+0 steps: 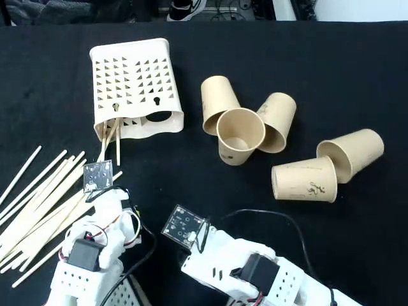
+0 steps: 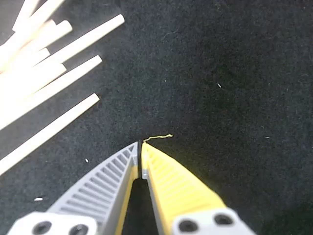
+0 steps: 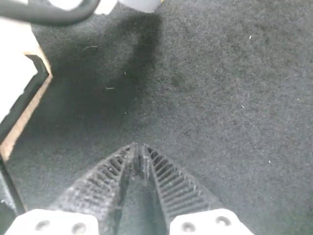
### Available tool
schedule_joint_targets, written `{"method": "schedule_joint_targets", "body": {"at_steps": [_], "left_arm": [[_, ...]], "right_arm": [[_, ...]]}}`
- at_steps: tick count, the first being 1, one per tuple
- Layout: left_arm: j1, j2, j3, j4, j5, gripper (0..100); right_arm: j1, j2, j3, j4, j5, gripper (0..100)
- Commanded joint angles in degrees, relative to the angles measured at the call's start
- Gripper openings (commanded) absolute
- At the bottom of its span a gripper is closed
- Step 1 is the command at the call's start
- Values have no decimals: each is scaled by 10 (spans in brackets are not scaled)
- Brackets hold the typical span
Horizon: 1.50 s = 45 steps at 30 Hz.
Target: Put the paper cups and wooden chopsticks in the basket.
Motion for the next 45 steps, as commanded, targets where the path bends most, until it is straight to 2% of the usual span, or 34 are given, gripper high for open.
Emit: {"method": "schedule_joint_targets", "body": {"at_steps": [1,27,35,37,39,43,45], "left_arm": [[5,-4,6,-9,-1,30],[6,-4,6,-9,-1,30],[41,-4,5,-10,-5,34],[27,-4,0,-37,-16,34],[-5,-4,-13,-84,-74,61],[-83,-4,-22,-203,-225,202],[-116,-4,-33,-273,-223,261]], "right_arm": [[-4,-88,-3,4,1,11],[-4,-88,-3,4,1,11],[-4,-88,-3,4,1,11],[-4,-88,-3,4,1,11],[-6,-88,-3,4,1,11],[-6,-88,-3,15,0,11],[-7,-89,-3,36,1,11]]}}
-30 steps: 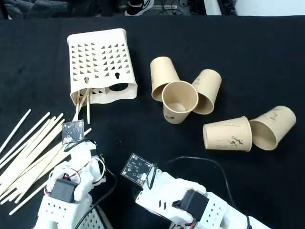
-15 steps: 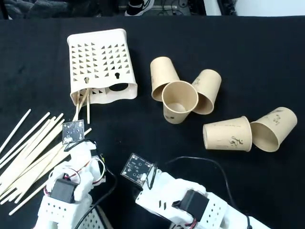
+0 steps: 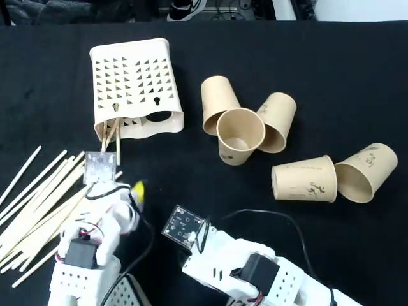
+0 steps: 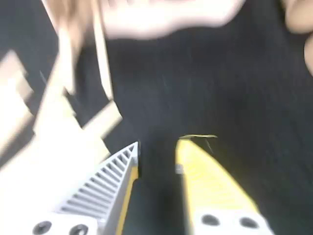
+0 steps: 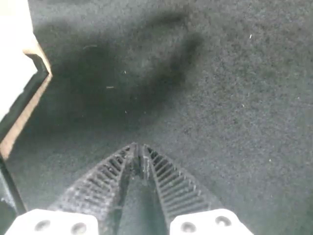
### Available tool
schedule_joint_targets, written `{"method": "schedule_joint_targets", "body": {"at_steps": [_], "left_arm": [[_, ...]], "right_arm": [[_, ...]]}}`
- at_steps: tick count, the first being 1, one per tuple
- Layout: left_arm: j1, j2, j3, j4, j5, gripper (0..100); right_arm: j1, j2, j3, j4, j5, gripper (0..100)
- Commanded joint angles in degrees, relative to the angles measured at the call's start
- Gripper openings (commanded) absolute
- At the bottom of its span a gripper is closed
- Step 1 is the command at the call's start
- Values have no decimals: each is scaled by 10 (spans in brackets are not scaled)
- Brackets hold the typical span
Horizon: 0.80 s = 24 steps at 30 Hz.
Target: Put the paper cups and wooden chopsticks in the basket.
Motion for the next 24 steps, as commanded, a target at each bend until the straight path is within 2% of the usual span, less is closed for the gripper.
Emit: {"method": "schedule_joint_targets", "body": {"at_steps": [1,6,10,13,16,22,24], "left_arm": [[-69,-4,-31,-115,-28,277],[-148,-2,-68,-209,-56,286],[-157,4,-96,-241,-92,285],[-161,46,-139,-242,-147,285],[-171,160,-211,-240,-182,285],[-197,504,-371,-243,-187,290],[-200,605,-407,-244,-216,290]], "right_arm": [[-7,-89,-3,22,1,11],[-6,-90,-3,22,1,11],[-6,-90,-3,22,1,11],[-6,-90,-3,22,1,11],[-6,-90,-3,22,1,11],[-6,-90,-3,22,1,11],[-6,-90,-3,22,1,11]]}}
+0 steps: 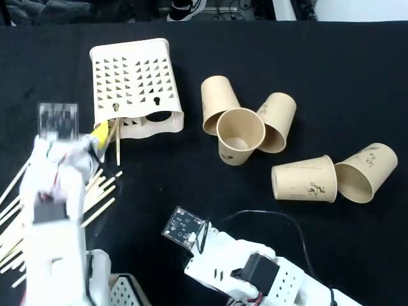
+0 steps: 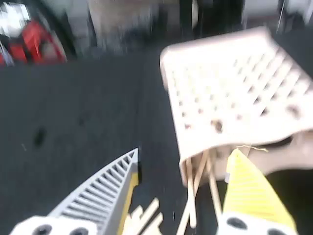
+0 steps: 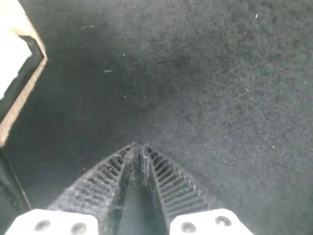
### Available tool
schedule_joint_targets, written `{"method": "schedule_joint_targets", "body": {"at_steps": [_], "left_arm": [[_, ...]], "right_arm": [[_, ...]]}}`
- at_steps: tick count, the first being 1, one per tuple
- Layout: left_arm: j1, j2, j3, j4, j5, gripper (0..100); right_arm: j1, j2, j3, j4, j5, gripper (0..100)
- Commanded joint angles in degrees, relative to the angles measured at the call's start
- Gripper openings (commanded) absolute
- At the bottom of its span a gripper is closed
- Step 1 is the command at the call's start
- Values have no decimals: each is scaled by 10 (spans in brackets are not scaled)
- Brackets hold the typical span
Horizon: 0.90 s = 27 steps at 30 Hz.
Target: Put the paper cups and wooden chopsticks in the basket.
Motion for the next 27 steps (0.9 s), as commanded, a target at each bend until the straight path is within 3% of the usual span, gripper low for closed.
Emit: {"method": "schedule_joint_targets", "body": {"at_steps": [1,7,14,21,27], "left_arm": [[-10,201,-90,-10,-54,290],[-10,333,-115,-32,-113,291],[-11,385,-52,-295,-16,286],[5,484,-45,-418,4,276],[50,543,-102,-419,5,27]], "right_arm": [[-6,-90,-3,3,1,11],[-6,-90,-3,3,1,11],[-6,-90,-3,3,1,11],[-6,-90,-3,3,1,11],[-6,-90,-3,3,1,11]]}}
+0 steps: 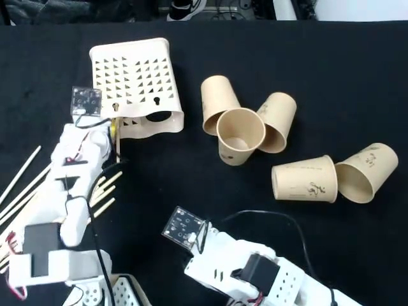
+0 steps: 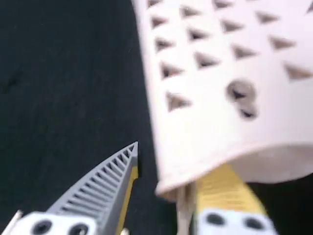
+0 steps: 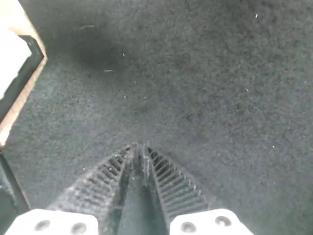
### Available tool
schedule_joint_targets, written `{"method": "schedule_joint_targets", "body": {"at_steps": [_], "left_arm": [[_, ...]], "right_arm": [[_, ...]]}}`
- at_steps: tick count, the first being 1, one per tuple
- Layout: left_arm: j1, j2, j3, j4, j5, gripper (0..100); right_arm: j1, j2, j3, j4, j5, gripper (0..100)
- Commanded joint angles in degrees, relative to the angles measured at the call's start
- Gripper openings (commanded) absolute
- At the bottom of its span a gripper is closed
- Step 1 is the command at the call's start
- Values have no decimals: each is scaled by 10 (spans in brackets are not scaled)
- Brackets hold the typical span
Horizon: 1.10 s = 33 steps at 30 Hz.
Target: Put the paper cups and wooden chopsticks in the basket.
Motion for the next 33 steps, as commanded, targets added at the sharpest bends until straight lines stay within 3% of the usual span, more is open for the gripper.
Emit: {"method": "schedule_joint_targets", "body": {"at_steps": [1,16,19,26,33], "left_arm": [[32,18,-43,-13,8,29],[22,-8,-36,12,8,27],[35,-84,-39,107,9,27],[57,-314,-127,434,47,27],[58,-331,-250,578,101,27]], "right_arm": [[-6,-90,-3,3,1,11],[-6,-90,-3,3,1,11],[-6,-90,-3,3,1,11],[-6,-90,-3,3,1,11],[-6,-90,-3,3,1,11]]}}
